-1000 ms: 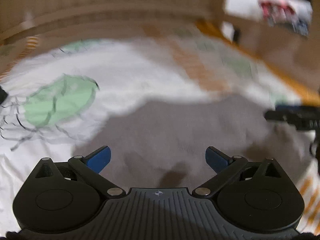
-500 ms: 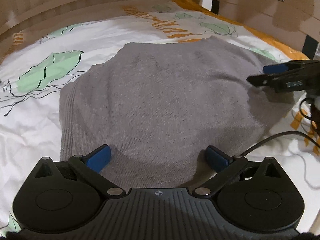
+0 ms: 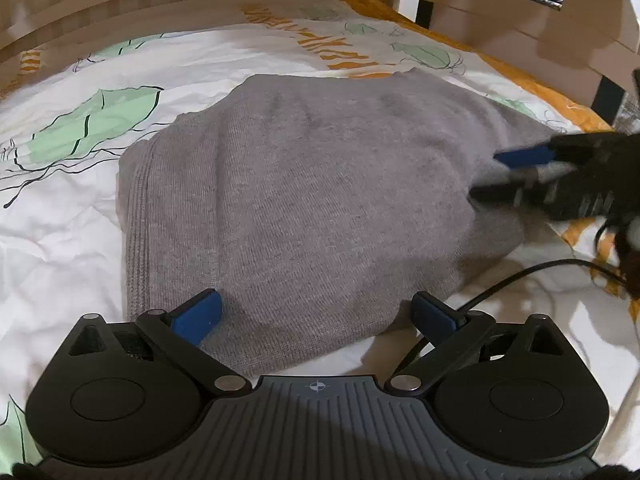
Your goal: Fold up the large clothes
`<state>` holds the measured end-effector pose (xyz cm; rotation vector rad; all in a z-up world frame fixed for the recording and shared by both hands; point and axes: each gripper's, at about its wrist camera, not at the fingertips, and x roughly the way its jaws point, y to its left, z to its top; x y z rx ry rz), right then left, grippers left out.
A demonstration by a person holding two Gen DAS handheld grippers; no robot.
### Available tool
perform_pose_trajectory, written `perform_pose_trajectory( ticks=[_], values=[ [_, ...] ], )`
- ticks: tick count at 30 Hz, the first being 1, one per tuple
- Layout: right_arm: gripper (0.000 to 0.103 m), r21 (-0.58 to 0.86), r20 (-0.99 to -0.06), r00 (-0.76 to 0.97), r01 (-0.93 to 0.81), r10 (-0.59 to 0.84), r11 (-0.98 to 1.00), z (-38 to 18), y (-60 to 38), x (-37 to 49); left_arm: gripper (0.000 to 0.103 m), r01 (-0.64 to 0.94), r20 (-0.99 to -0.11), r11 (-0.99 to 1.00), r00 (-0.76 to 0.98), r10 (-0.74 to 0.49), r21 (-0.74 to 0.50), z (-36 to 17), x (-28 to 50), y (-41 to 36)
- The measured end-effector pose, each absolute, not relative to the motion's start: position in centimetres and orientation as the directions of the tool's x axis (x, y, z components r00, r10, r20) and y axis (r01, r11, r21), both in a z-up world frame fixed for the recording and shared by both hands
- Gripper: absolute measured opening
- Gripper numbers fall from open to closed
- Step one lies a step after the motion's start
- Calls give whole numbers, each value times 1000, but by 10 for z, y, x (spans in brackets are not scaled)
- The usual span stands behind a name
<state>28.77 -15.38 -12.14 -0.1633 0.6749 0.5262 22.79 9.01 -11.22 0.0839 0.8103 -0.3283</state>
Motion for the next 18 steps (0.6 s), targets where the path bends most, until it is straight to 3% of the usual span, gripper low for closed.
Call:
perform_pose_trajectory(
  ticks=[5, 8, 10, 12, 18],
  values=[
    [72, 161, -494, 670, -557, 555, 815, -103, -157, 283, 103, 316, -714, 947, 651, -258, -55, -114, 226, 90],
    [71, 199, -527, 626, -566, 575, 800, -115, -141, 299, 103, 312, -712, 948, 654, -256, -54, -114, 225, 89],
    [76, 275, -592, 558, -539, 582, 796, -136, -135, 318, 103, 311, -709, 949, 657, -255, -54, -114, 223, 89],
    [83, 324, -567, 547, -540, 616, 777, -142, -138, 324, 103, 309, -706, 949, 661, -255, -54, -115, 223, 89],
    [79, 355, -547, 553, -527, 629, 772, -124, -157, 314, 103, 306, -705, 951, 662, -253, -55, -115, 223, 89]
  ],
)
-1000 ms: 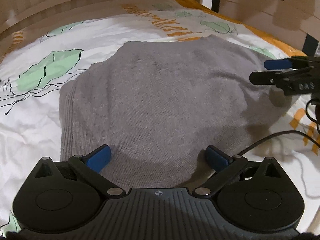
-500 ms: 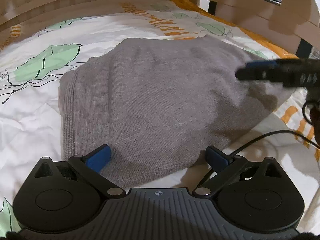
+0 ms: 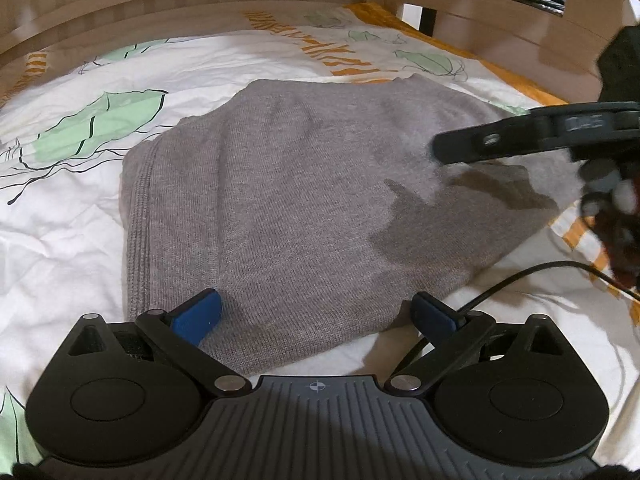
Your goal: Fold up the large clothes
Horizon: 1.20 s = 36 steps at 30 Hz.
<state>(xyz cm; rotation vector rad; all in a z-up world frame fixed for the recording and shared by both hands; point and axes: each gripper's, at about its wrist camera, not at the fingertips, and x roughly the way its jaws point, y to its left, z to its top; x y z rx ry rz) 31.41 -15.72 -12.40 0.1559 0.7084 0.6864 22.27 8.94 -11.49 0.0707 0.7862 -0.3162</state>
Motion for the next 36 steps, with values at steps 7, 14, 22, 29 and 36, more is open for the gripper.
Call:
perform_pose_trajectory(
  ticks=[7, 14, 22, 29, 36],
  values=[
    [79, 448, -617, 489, -425, 616, 786, -137, -204, 300, 103, 304, -711, 952, 658, -247, -49, -114, 223, 88],
    [80, 549, -553, 537, -340, 637, 763, -116, -250, 292, 103, 300, -731, 953, 641, -234, -42, -111, 228, 86],
    [93, 609, -531, 722, -38, 443, 792, -111, -340, 330, 103, 272, -763, 961, 609, -214, -52, -107, 236, 82],
    [96, 707, -569, 641, 62, 515, 705, -150, -364, 368, 103, 252, -780, 965, 588, -214, -74, -105, 242, 84],
    [103, 767, -524, 531, -44, 666, 640, -160, -337, 395, 102, 197, -767, 952, 566, -304, -233, -79, 251, 91]
  ],
)
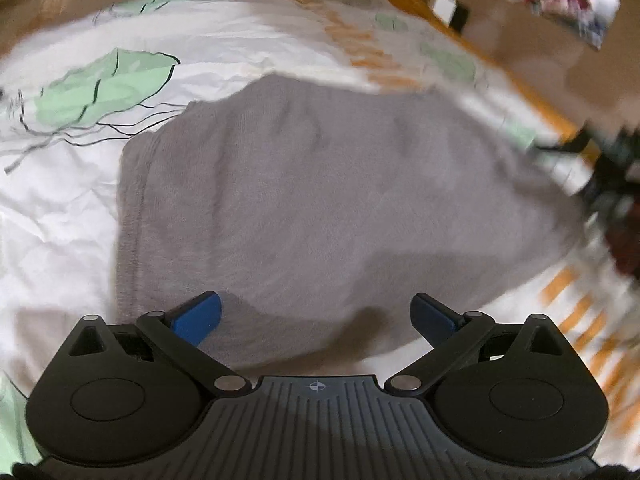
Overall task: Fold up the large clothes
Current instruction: 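Grasp the folded grey sweater edges with both grippers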
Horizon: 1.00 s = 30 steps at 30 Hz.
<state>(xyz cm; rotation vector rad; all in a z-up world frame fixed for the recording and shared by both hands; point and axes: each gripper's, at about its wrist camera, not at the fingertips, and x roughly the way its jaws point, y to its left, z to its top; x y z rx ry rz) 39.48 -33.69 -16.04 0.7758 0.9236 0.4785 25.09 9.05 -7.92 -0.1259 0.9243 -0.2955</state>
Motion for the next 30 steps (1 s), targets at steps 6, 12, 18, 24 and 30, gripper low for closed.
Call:
perform_pose_trajectory(
  ticks=[6, 12, 18, 24, 30],
  values=[
    [103, 822, -461, 526, -51, 714, 568, -173, -335, 412, 102, 171, -678, 932, 646, -351, -319, -31, 270, 74],
    [103, 822, -434, 531, -96, 728, 561, -174, -341, 398, 84, 111, -688, 942, 656, -309, -317, -33, 311, 34],
    [103, 826, -439, 504, -98, 744, 554, -171, -341, 403, 46, 65, -750, 963, 614, -246, -263, -68, 344, 5],
    [103, 848, -424, 492, -80, 761, 524, -173, -346, 406, 45, 57, -760, 972, 614, -214, -228, -88, 353, 2],
    [96, 829, -455, 489, -73, 744, 555, -169, -341, 406, 46, 73, -760, 973, 612, -216, -218, -89, 353, 1]
  ],
)
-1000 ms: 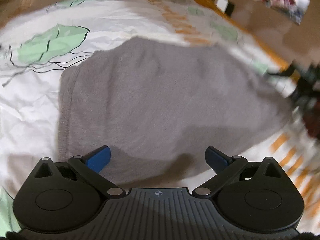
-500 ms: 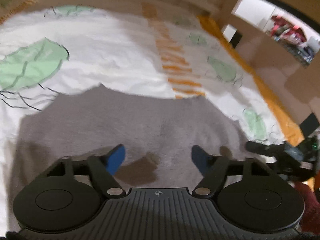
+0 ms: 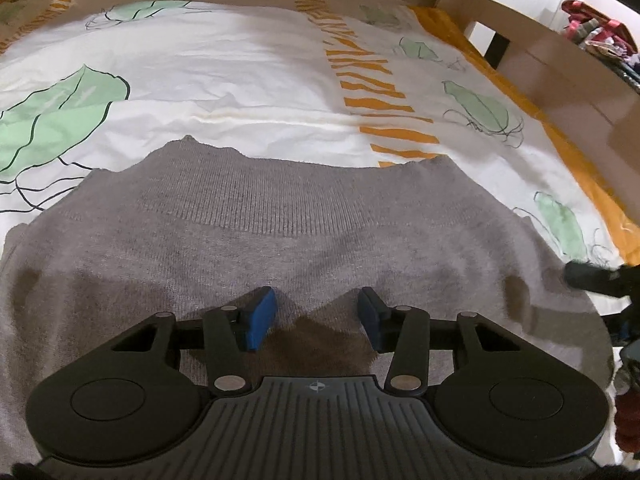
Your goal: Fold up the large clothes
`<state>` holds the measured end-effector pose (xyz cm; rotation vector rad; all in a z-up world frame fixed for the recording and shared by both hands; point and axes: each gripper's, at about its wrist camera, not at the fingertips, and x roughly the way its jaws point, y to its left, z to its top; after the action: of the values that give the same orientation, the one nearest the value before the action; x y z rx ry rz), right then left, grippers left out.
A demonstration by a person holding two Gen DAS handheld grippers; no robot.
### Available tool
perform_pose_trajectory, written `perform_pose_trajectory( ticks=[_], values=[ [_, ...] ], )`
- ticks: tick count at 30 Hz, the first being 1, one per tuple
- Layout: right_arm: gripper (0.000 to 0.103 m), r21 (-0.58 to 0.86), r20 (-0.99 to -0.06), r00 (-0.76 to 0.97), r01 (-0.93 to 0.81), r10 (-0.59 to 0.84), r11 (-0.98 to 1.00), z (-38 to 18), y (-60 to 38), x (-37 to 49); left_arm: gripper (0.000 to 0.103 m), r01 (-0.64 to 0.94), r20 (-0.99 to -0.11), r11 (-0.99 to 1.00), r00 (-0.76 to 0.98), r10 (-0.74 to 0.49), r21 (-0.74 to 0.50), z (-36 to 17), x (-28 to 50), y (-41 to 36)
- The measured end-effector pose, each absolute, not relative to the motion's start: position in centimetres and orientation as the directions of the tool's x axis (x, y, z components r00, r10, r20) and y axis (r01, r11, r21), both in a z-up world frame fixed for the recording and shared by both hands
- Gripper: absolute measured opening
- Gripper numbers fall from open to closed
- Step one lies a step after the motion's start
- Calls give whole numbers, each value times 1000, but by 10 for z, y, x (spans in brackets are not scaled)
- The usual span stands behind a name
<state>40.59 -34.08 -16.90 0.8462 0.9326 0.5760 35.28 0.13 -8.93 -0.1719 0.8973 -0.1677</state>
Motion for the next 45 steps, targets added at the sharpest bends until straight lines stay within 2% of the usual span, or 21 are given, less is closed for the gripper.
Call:
perform_pose_trajectory(
  ticks=[1, 2, 3, 5, 14, 20, 22, 23, 27, 37, 45],
  values=[
    [90, 820, -468, 490, -71, 736, 569, -169, -341, 405, 45, 76, -759, 973, 613, -219, -219, -88, 352, 2],
    [74, 809, -484, 491, -63, 724, 584, -169, -342, 405, 45, 78, -758, 972, 613, -222, -221, -86, 354, 1],
    [64, 804, -499, 490, -47, 715, 593, -172, -344, 405, 45, 79, -755, 971, 616, -226, -226, -83, 355, 1],
    [60, 815, -495, 496, -19, 713, 579, -177, -351, 405, 45, 73, -743, 968, 628, -231, -240, -75, 359, 2],
    [60, 824, -488, 494, -12, 720, 567, -176, -354, 404, 45, -89, -755, 949, 630, -182, -303, -90, 389, 1],
    [60, 823, -487, 491, -20, 722, 568, -175, -353, 405, 46, -50, -752, 982, 651, -106, -183, -93, 388, -16],
    [55, 814, -494, 493, -27, 717, 580, -174, -351, 404, 46, -45, -746, 982, 657, -109, -183, -95, 387, -15],
    [42, 809, -500, 492, -27, 712, 587, -173, -350, 404, 46, -45, -745, 981, 657, -113, -188, -95, 387, -14],
    [38, 837, -451, 508, -45, 734, 545, -170, -352, 401, 46, -44, -750, 981, 651, -114, -188, -94, 388, -14],
    [38, 862, -299, 532, -206, 792, 464, -140, -340, 391, 46, -41, -753, 985, 649, -103, -170, -93, 389, -17],
    [38, 857, -291, 540, -221, 790, 466, -134, -336, 387, 45, -35, -773, 980, 620, -133, -197, -82, 385, -10]
  ],
)
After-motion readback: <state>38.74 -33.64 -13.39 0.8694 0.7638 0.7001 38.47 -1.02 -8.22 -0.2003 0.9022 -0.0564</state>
